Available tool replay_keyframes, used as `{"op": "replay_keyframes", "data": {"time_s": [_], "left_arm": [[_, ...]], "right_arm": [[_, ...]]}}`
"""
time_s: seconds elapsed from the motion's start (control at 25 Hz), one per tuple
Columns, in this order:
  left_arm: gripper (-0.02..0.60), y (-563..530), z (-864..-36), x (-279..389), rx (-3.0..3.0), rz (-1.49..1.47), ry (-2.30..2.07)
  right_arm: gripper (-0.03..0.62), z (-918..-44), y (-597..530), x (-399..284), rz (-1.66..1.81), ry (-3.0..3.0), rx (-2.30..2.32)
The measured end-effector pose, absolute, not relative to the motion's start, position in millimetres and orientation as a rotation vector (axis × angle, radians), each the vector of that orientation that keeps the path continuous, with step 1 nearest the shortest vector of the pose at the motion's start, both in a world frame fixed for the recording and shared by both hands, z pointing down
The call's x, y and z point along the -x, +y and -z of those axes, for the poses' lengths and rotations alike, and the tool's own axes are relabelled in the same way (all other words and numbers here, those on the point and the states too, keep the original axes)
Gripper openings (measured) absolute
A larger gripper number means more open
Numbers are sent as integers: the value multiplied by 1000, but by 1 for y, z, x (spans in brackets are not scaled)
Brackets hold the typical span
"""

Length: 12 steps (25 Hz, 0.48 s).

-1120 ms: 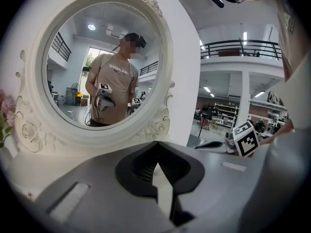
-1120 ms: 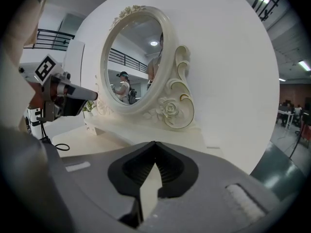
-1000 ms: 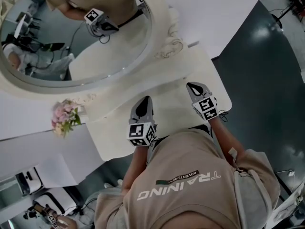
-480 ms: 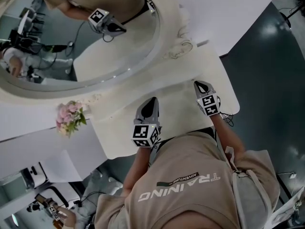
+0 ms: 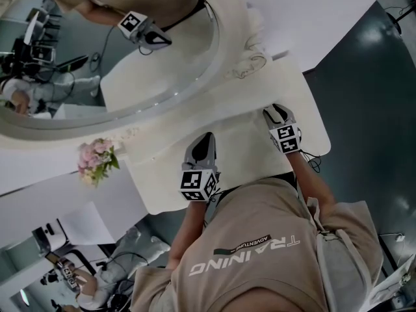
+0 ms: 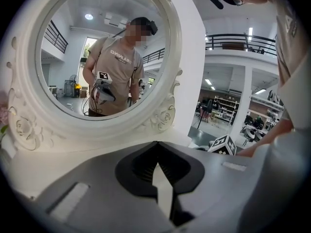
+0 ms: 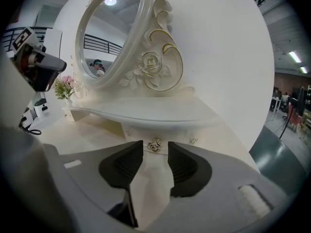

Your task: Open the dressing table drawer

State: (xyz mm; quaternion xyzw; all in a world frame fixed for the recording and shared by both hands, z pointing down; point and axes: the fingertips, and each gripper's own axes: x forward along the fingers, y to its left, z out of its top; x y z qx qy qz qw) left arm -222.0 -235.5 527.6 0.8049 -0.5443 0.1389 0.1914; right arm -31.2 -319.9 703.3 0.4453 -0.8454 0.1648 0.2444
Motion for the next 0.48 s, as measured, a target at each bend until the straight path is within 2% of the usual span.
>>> {"op": "replay_keyframes", "data": {"time_s": [0.24, 0.48], "left_arm": [[18, -230, -530, 228, -2229, -386, -1552], [18, -220, -533, 238, -2192, -384, -1582]], "right_arm": [[163, -715, -330, 36, -496, -2299, -1232], [124, -716, -332, 41, -502, -2297, -1253]]}}
